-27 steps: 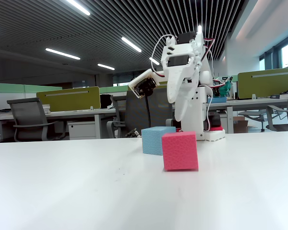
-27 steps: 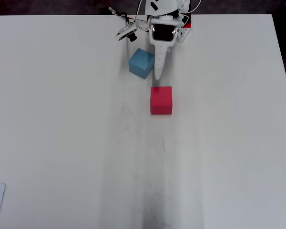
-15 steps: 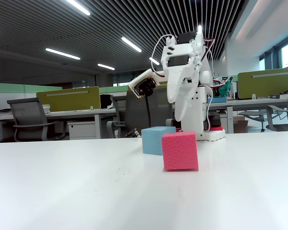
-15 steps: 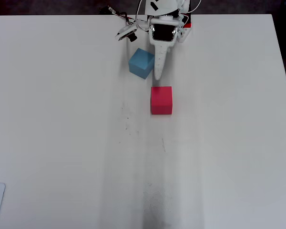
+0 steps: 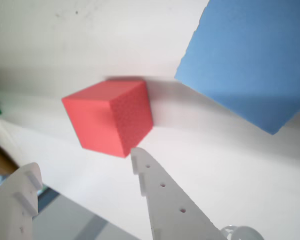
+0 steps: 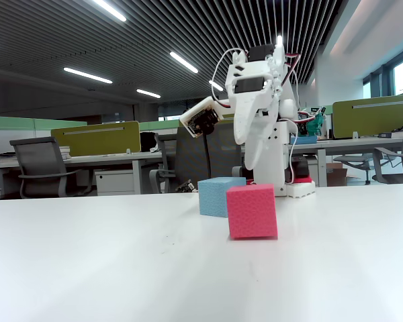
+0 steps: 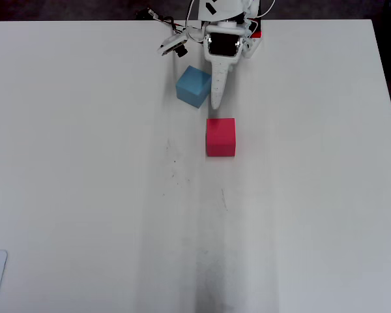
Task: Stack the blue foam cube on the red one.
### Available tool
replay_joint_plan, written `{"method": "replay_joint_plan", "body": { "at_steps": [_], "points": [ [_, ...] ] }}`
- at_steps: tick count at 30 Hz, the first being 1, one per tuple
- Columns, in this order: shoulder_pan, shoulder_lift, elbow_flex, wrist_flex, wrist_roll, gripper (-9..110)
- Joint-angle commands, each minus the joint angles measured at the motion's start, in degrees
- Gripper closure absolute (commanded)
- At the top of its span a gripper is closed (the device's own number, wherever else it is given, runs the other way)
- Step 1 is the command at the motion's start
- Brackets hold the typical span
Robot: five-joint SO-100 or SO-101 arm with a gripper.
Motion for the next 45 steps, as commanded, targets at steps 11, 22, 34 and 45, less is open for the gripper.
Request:
{"method": "replay_joint_plan", "body": {
  "at_steps": [11,22,34,45],
  "points": [
    [-0.4,-0.3,-0.4,-0.6,0.2,79],
    [-0.5,-0.3,-0.7,0.2,0.2,79],
    [3.1,-13.0,-18.7,8.9,4.9,73],
    [11.7,-34.4,-41.9,12.1,-6.9,69]
  ]
}}
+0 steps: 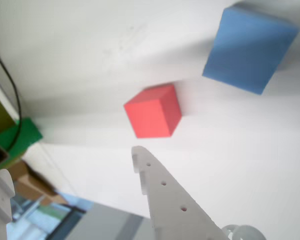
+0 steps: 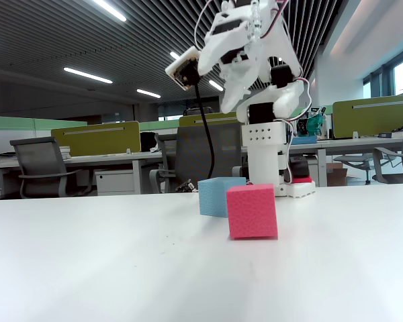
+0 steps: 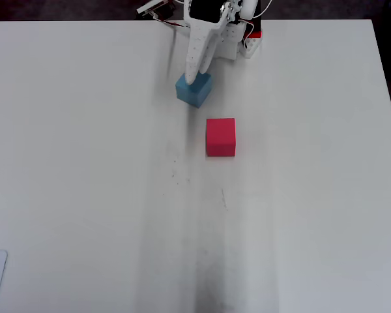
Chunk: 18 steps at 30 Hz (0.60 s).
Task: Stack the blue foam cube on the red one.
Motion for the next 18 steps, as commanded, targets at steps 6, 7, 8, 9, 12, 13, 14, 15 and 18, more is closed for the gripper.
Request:
{"method": "replay_joint_plan", "body": {
  "at_steps": [6,7,8,9,12,13,14,15,18],
  "points": [
    [6.9,-5.7,-4.0,3.9,-26.3,68],
    [7.7,-5.2,-3.5,4.2,-30.3,68],
    [8.3,-4.5,-3.2,4.7,-34.5,68],
    [8.6,-3.9,-2.8,5.4,-38.5,68],
    [9.4,-1.7,-1.7,5.4,-49.5,70],
    [9.8,-0.7,-1.4,5.4,-53.1,70],
    [10.2,0.3,-1.1,5.7,-56.8,70],
    [11.1,1.2,-0.8,6.1,-60.6,70],
    [13.8,3.4,0.3,6.6,-70.5,70]
  ]
}}
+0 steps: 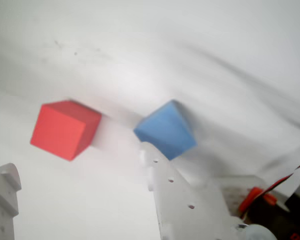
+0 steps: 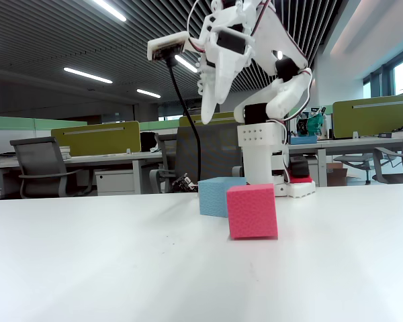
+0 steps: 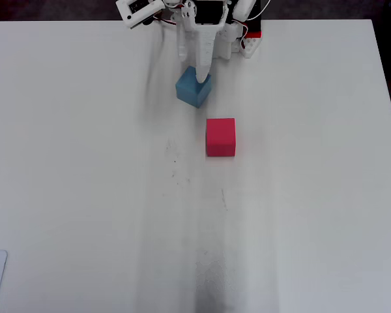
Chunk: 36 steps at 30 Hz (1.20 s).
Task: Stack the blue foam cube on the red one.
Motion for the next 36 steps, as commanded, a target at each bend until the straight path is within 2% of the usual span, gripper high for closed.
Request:
{"method": "replay_joint_plan", "body": {
  "at_steps": [1,8,21,36],
  "points": [
    [2.8,2.5,0.6,0.3,-12.8,70],
    [8.0,0.5,3.6,2.7,-26.2,68],
    [9.9,-19.9,-1.0,4.7,-27.9,65],
    [10.9,-27.7,2.4,-6.2,-28.5,63]
  ]
}}
